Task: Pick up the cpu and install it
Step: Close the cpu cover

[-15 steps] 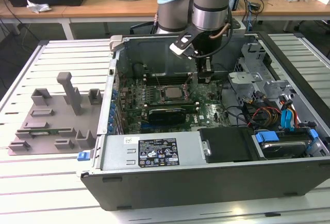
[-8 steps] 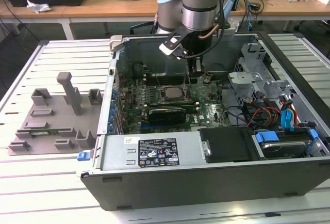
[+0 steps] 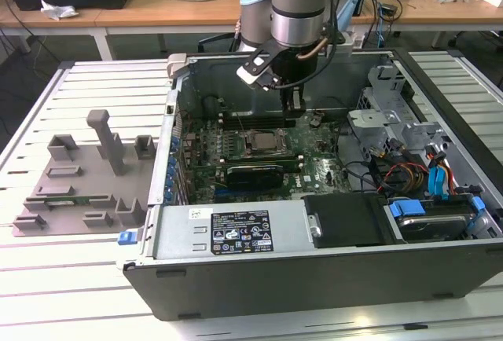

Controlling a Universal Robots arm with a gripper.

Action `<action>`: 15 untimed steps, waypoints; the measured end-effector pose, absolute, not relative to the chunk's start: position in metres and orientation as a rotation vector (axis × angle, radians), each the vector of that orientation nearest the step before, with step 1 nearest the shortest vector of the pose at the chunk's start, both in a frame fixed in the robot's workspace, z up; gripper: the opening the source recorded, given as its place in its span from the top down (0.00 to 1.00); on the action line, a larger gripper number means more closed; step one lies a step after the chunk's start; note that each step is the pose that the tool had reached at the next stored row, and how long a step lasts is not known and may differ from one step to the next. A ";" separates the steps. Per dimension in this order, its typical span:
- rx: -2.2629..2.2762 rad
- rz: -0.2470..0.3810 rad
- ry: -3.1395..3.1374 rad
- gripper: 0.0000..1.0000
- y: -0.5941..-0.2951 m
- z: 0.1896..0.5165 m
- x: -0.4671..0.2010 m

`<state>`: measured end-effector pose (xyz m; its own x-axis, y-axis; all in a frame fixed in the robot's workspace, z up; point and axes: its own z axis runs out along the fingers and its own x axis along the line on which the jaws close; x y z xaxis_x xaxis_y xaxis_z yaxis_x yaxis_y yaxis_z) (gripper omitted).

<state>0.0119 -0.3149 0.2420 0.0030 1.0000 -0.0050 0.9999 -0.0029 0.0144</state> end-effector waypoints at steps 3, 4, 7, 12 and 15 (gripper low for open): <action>2.221 -0.003 2.214 0.89 -0.315 0.242 0.012; 2.221 -0.003 2.214 0.89 -0.315 0.242 0.012; 2.219 -0.004 2.215 0.89 -0.315 0.240 0.004; 2.219 -0.004 2.215 0.89 -0.316 0.232 -0.007; 2.219 -0.004 2.215 0.89 -0.317 0.228 -0.010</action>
